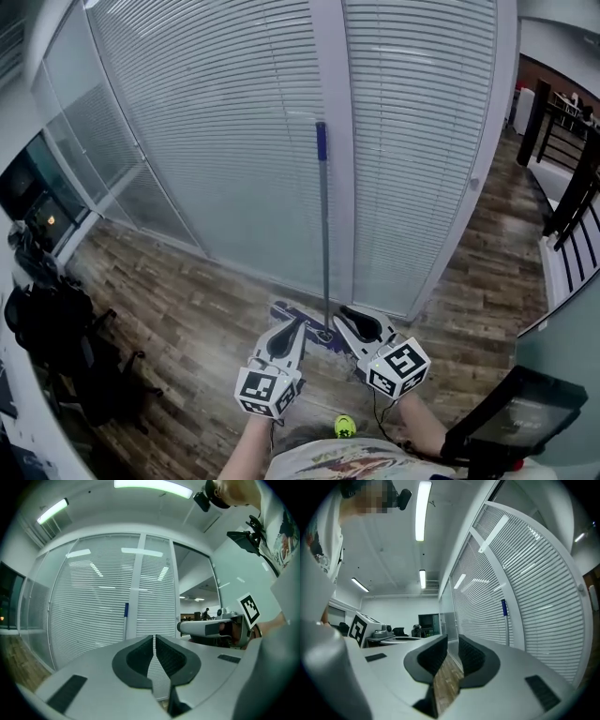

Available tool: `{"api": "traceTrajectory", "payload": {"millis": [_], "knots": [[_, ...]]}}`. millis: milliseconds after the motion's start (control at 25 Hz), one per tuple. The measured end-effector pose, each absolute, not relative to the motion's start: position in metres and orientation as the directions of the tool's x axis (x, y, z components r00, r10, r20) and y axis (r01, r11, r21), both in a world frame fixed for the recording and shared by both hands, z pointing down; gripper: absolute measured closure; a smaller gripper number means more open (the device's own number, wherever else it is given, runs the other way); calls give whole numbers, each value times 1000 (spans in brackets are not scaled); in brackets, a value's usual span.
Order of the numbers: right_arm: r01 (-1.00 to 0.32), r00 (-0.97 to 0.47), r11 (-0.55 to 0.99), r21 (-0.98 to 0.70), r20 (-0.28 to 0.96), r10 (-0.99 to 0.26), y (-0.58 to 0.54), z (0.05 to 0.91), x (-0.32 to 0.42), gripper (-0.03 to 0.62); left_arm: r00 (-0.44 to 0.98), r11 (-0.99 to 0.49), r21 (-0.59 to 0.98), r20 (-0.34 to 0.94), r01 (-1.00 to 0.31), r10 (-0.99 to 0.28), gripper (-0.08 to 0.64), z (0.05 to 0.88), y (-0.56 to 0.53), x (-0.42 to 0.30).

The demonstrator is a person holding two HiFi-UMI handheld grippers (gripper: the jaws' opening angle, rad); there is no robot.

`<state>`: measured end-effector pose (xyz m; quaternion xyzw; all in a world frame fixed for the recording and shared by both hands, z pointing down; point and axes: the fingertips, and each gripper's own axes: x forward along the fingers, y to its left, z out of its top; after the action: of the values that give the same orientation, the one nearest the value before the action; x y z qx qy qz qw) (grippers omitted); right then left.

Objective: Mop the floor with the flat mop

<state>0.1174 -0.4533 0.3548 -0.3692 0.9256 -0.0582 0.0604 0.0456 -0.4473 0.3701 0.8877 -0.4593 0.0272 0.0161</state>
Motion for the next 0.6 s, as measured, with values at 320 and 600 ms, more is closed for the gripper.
{"api": "traceTrajectory", "payload": {"millis": [320,600], "knots": [[-692,-711,711,-124,-52,-701,-525,352,113,531,645,-646,-2,54,-763,-762,496,375,-517,66],[-736,-674,675,-60,-28,-738,-627,345,101,453,686,-687,-23,37,-726,-726,428,375,-634,68]]}}
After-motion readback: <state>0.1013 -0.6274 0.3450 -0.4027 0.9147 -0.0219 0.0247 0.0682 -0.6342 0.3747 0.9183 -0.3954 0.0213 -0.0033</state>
